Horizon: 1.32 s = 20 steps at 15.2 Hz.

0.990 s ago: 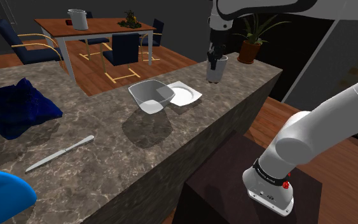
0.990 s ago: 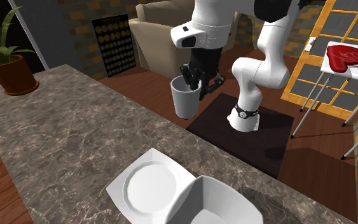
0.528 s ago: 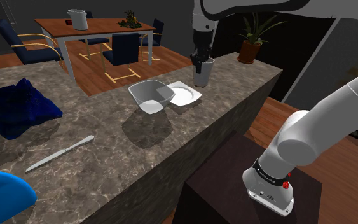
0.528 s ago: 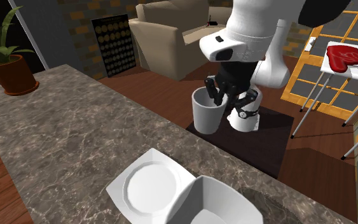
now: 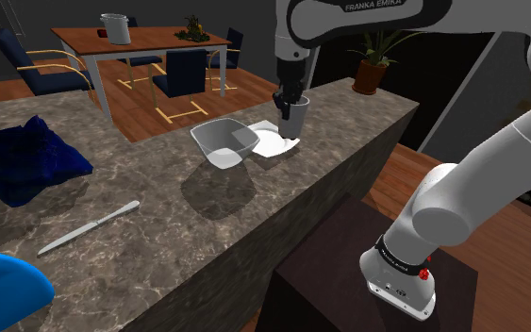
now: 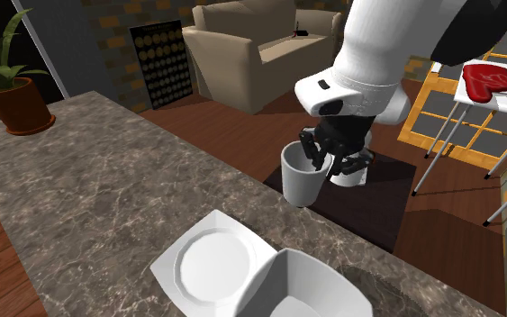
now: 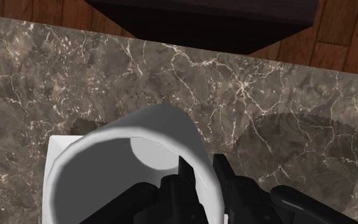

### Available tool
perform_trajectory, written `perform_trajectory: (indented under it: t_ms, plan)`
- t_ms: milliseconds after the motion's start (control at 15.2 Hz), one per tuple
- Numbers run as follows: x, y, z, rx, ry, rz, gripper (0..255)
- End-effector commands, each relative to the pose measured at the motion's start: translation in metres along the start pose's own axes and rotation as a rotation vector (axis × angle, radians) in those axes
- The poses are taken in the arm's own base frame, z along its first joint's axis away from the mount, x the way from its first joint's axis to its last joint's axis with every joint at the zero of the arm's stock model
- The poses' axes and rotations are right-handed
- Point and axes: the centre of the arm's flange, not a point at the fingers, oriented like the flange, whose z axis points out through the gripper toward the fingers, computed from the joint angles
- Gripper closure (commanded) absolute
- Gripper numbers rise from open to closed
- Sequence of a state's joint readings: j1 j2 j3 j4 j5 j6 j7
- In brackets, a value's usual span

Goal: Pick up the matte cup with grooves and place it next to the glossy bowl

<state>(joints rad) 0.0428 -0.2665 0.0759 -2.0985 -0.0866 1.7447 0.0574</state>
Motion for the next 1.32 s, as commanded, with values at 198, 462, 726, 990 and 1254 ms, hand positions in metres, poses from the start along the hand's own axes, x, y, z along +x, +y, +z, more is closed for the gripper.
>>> perform_trajectory:
  t_ms: [198, 462, 726, 990, 1254]
  plan:
    - [0.001, -0.003, 0.026, 0.000, 0.001, 0.000, 255]
    - [0.003, -0.005, 0.047, 0.000, 0.001, 0.000, 255]
    - [0.005, -0.007, 0.068, 0.000, 0.001, 0.000, 255]
    - [0.007, -0.010, 0.089, 0.000, 0.001, 0.000, 255]
    - [0.008, -0.012, 0.110, 0.000, 0.001, 0.000, 255]
